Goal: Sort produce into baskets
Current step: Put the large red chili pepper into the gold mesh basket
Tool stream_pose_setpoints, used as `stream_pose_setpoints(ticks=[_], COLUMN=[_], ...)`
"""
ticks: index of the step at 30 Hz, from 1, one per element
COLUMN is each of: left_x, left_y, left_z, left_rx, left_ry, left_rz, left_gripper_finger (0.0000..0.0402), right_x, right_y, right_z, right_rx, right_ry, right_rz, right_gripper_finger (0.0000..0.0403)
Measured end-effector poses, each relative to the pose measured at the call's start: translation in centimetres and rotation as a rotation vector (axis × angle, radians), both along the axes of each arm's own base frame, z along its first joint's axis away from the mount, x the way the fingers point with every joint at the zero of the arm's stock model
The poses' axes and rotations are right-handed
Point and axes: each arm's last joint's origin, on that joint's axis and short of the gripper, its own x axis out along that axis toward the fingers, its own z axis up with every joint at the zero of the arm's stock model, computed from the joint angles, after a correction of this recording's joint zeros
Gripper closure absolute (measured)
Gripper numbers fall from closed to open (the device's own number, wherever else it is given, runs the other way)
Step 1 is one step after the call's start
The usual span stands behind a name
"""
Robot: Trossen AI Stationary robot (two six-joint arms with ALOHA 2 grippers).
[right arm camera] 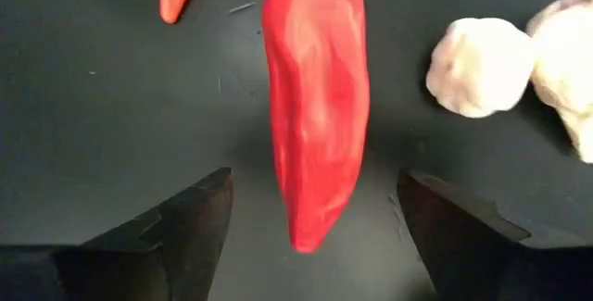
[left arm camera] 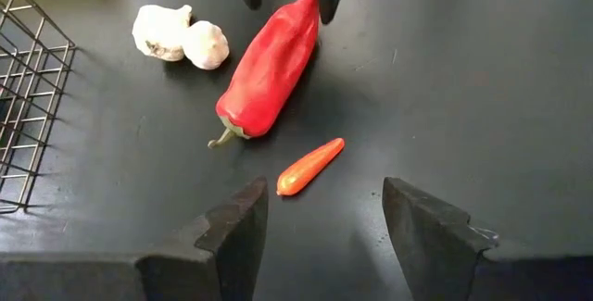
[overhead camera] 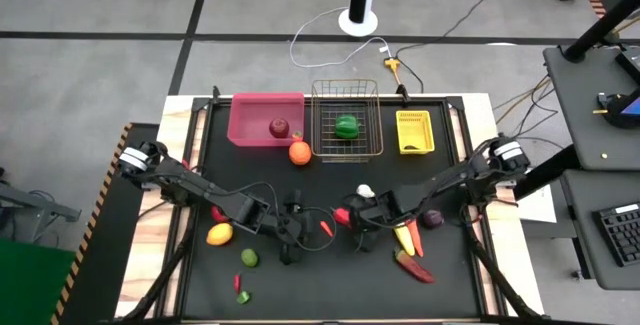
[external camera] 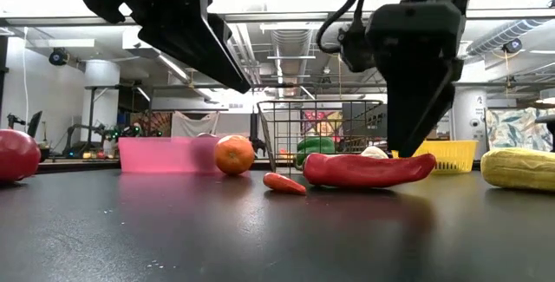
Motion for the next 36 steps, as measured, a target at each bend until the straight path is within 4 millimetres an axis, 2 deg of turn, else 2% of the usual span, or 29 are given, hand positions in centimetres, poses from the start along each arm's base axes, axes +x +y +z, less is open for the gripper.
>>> stream_pose_setpoints(ticks=[6,12,29,36], left_x=[0.0,0.0,0.0,0.0], left_y=[0.0,0.0,0.0,0.0], left_z=[0.0,-0.1,0.0,0.0], left_rx=[0.001,0.002,-0.002,-0.002], left_ry=[0.001,0.004,0.002,0.001], left_rz=[0.0,0.0,0.004,0.004], left_gripper_finger=[0.0206,0.0206,0.0206,0.0206], right_x=[0.6,0.7,0.6,0.6], right_y=[0.2,0.2,0.1,0.1], right_z=[-1.1,-1.3,-1.4,-1.4], right_rx=[-0.01,-0.017,-0.022,-0.023], right_ry=[0.028,0.021,0.021,0.02], right_rz=[0.001,-0.016,-0.013,-0.01], right_gripper_finger=[0.0116,0.0133,0.0288,0.0322])
